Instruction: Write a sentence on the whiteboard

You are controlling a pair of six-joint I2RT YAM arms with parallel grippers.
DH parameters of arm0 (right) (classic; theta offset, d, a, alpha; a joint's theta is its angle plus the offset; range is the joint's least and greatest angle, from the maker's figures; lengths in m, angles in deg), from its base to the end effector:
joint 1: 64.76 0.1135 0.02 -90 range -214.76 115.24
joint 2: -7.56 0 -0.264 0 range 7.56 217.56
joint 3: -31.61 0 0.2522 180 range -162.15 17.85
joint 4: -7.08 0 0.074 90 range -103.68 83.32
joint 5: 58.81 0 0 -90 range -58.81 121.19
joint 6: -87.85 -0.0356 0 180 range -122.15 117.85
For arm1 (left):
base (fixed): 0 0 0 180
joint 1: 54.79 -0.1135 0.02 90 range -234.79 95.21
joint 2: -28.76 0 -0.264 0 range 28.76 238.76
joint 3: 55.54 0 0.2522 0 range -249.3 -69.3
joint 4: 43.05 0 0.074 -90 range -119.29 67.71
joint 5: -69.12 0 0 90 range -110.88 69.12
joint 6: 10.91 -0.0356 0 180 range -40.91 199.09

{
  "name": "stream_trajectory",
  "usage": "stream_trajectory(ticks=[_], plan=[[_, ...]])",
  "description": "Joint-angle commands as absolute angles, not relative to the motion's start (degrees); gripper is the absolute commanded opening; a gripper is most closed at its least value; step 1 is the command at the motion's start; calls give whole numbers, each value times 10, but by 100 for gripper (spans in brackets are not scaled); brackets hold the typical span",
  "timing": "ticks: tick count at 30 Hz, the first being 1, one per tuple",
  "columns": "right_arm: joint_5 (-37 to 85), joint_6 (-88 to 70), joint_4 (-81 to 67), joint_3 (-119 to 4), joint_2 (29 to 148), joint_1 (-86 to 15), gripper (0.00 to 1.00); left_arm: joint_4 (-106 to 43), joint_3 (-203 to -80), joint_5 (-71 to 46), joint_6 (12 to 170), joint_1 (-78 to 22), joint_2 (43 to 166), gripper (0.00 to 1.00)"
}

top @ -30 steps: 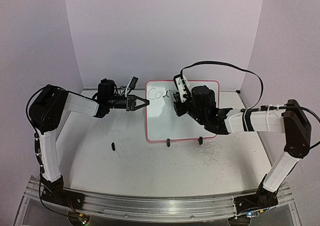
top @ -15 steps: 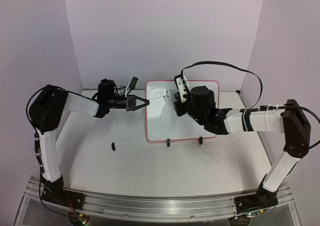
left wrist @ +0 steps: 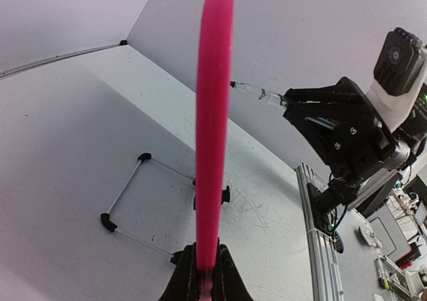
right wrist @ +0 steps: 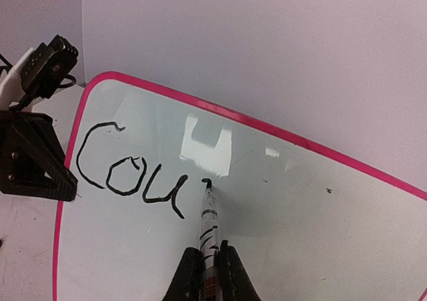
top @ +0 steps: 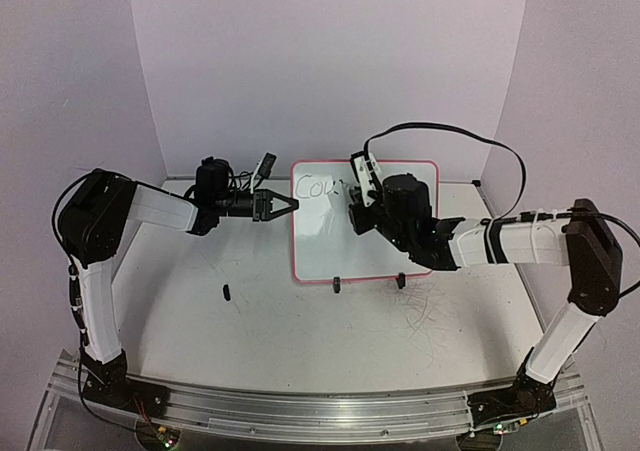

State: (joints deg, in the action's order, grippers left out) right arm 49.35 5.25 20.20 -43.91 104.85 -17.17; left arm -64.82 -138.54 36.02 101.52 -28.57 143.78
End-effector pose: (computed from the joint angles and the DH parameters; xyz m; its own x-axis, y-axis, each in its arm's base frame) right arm 0.2741 0.2837 0.2656 -0.0370 -0.2220 -0.9744 -0.5027 0.8468 -0.1738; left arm 0.3792 -0.2200 0.2024 -0.5218 0.0247 -0.8527 0.8457 0.1462 -0.5133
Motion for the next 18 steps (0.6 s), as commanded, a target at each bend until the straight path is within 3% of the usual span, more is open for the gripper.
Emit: stream_trajectory(ticks=[1,18], plan=[[494,32,191,-420,1028,-173,0,-650,-1391,383,1012,-276,1406,0],[486,16,186,-399,1022,-165,0,-650,-1392,384,1013,-276,1407,0]])
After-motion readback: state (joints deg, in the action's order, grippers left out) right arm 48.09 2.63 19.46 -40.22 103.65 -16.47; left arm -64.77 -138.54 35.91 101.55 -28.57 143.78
